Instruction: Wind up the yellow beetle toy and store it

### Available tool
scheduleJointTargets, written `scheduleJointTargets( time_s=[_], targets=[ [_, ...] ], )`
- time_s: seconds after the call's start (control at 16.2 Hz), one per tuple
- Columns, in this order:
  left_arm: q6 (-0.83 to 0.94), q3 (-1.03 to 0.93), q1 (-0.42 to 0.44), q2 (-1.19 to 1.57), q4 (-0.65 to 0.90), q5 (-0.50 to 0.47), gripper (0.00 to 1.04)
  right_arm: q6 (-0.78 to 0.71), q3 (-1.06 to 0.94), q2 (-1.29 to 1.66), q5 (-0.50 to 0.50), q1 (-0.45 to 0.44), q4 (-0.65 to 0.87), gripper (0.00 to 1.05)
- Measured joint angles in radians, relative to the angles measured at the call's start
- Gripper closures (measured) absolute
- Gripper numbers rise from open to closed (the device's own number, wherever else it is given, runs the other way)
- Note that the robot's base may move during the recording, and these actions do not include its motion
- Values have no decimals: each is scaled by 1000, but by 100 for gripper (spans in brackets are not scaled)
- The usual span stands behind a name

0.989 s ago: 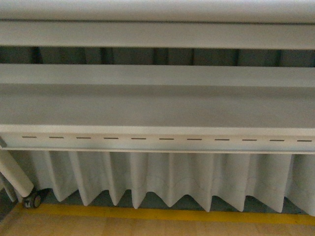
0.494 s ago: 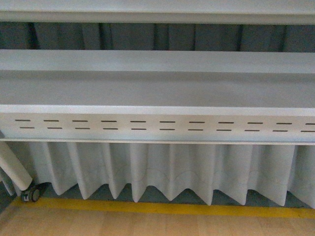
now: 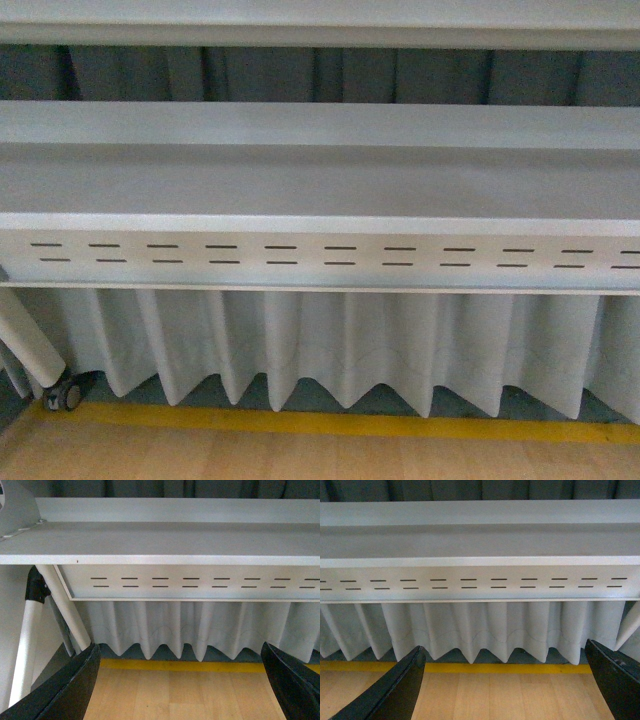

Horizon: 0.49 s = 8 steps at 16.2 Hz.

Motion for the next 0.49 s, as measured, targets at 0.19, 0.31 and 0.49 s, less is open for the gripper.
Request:
scheduleJointTargets(
  time_s=[0.19, 0.31, 0.49],
  targets=[
    [0, 0, 0, 0, 0, 0, 7, 0, 0, 0, 0, 0, 0, 7],
    [0, 0, 0, 0, 0, 0, 7, 0, 0, 0, 0, 0, 0, 7],
    [0, 0, 0, 0, 0, 0, 7, 0, 0, 0, 0, 0, 0, 7]
  ],
)
